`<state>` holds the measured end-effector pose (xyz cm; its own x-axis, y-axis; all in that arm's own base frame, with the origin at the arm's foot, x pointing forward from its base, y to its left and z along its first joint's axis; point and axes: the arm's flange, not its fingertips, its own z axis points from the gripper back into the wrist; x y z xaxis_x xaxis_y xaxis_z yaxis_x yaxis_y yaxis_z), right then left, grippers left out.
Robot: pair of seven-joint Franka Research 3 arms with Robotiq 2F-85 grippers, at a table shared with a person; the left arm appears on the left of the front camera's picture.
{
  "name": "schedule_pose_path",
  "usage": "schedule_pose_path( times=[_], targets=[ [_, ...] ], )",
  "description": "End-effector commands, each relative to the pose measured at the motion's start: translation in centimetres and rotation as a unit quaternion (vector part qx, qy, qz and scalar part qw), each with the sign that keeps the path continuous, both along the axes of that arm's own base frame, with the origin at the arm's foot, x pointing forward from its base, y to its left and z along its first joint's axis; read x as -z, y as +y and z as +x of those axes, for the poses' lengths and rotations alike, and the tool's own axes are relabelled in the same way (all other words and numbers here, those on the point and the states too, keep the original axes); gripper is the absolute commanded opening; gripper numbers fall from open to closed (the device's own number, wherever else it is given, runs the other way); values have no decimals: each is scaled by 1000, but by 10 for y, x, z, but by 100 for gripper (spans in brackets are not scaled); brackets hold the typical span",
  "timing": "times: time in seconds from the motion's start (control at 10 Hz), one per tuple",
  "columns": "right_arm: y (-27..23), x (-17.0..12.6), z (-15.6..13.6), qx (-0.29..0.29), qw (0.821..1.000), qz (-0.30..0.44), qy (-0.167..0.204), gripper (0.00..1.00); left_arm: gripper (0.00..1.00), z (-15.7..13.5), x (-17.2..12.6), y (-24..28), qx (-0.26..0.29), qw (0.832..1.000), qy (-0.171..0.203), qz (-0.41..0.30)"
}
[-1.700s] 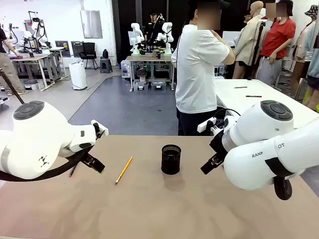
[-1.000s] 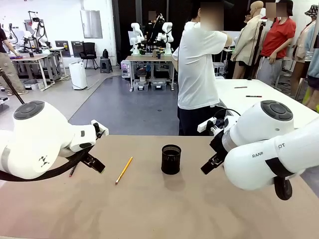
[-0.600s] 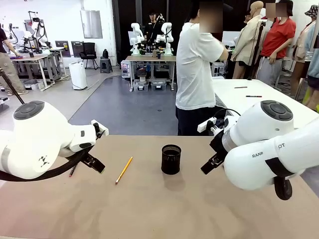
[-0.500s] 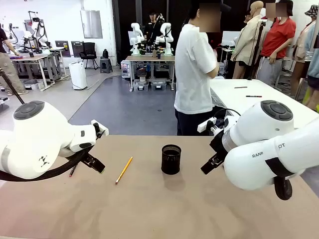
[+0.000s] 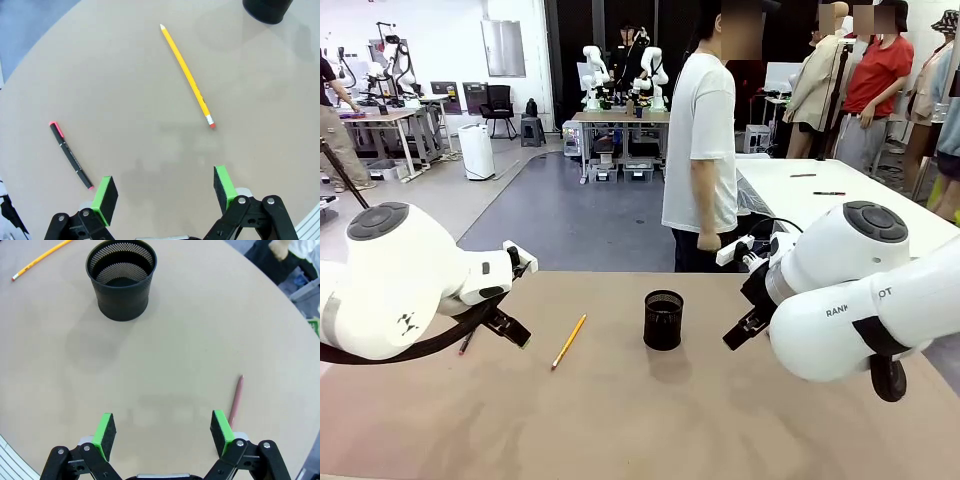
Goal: Place the pens into the pen holder.
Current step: Pick up a writing instrument from the table and place it into the Pen holder.
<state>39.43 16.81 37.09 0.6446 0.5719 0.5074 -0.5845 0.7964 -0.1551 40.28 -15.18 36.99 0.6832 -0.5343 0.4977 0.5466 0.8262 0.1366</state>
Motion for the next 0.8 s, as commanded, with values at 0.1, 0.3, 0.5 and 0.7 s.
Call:
schedule_pose_path(
  times=[0.1,0.3,0.5,0.7],
  targets=[
    [0,0,0,0,1000,0,0,100,100,0,0,0,0,1000,0,0],
    [0,0,0,0,1000,0,0,100,100,0,0,0,0,1000,0,0],
    [0,0,0,0,1000,0,0,100,100,0,0,0,0,1000,0,0],
    [0,-5,1,-7,1000,-2,11,100,100,-3,-2,-7,-7,999,30,38]
  ],
)
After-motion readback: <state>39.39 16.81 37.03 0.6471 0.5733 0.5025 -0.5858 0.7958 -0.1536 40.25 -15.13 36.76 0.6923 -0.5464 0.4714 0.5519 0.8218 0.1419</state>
